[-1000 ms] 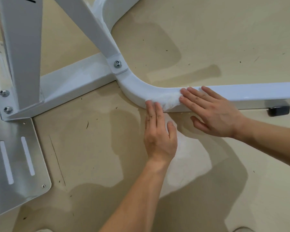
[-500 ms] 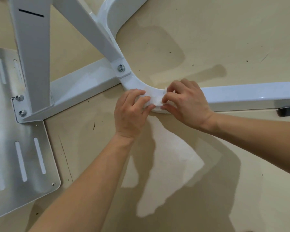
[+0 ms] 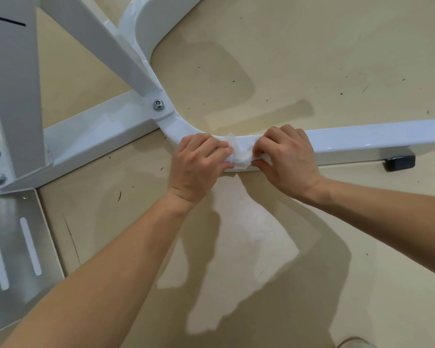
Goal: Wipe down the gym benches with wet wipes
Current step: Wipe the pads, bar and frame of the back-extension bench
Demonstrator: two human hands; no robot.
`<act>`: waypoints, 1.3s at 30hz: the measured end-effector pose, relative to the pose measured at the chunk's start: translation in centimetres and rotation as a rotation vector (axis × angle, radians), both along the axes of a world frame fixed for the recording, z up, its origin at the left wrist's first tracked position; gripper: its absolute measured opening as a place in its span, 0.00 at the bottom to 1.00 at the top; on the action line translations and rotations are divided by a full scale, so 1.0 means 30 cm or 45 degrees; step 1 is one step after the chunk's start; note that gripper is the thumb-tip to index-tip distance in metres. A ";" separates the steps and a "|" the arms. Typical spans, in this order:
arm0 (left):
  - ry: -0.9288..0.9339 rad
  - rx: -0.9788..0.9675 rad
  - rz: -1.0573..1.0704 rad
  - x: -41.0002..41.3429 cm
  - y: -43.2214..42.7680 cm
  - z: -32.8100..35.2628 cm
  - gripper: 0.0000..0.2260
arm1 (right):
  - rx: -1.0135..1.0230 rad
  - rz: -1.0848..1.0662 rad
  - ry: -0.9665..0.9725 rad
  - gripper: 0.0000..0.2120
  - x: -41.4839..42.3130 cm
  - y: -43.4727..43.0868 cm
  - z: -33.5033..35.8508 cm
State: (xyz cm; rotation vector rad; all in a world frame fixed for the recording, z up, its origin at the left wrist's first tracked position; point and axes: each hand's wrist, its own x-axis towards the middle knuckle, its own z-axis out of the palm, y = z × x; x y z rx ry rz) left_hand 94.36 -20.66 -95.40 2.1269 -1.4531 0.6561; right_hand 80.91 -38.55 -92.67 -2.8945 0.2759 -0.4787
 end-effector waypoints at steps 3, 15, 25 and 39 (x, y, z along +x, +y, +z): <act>0.014 0.026 0.059 0.060 0.077 0.012 0.07 | -0.029 0.075 0.029 0.13 0.069 0.069 0.002; 0.161 0.062 -0.061 -0.148 -0.241 0.018 0.06 | -0.076 -0.130 0.025 0.12 -0.124 -0.170 -0.006; 0.342 0.152 -0.196 -0.245 -0.464 0.058 0.11 | 0.144 -0.351 0.087 0.10 -0.313 -0.374 0.021; 0.339 0.151 -0.190 -0.267 -0.500 0.057 0.09 | -0.084 -0.132 -0.065 0.15 -0.295 -0.399 -0.014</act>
